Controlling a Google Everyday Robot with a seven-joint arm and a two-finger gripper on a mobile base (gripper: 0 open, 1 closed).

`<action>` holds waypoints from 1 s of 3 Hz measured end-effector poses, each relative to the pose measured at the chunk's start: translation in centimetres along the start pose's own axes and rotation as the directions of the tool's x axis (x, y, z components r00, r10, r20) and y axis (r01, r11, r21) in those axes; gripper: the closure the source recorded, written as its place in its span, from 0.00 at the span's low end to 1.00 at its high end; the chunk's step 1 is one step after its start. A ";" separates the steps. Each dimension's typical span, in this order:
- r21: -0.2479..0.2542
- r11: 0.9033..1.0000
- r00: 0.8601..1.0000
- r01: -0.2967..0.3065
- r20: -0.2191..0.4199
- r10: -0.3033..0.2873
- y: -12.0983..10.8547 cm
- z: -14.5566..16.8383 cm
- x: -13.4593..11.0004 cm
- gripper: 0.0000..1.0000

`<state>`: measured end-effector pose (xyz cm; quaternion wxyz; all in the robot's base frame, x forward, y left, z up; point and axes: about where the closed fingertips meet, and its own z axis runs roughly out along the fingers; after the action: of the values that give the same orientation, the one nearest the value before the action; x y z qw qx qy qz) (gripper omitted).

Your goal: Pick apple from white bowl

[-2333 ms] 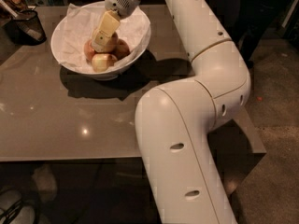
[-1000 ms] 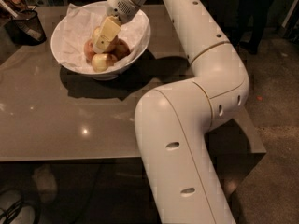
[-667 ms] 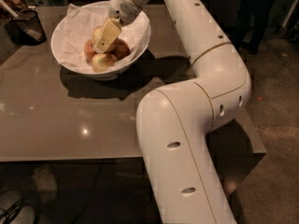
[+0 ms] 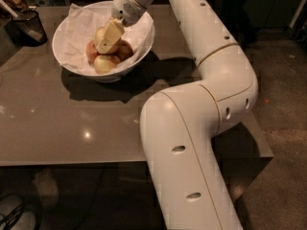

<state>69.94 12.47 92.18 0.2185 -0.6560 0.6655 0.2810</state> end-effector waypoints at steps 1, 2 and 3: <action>0.024 1.000 1.000 0.001 0.020 -0.001 -0.7 0.3 -0.7 1.00; 0.066 0.998 1.000 -0.003 0.028 0.001 -0.7 -0.8 -1.9 1.00; 0.112 0.994 0.999 0.005 0.049 -0.011 1.0 -3.4 -4.3 1.00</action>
Offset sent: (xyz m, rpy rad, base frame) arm -0.0312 -0.0029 0.0721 0.0123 -0.1211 -0.0974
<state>69.37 13.44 97.71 0.2724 -0.6382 0.6721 0.2585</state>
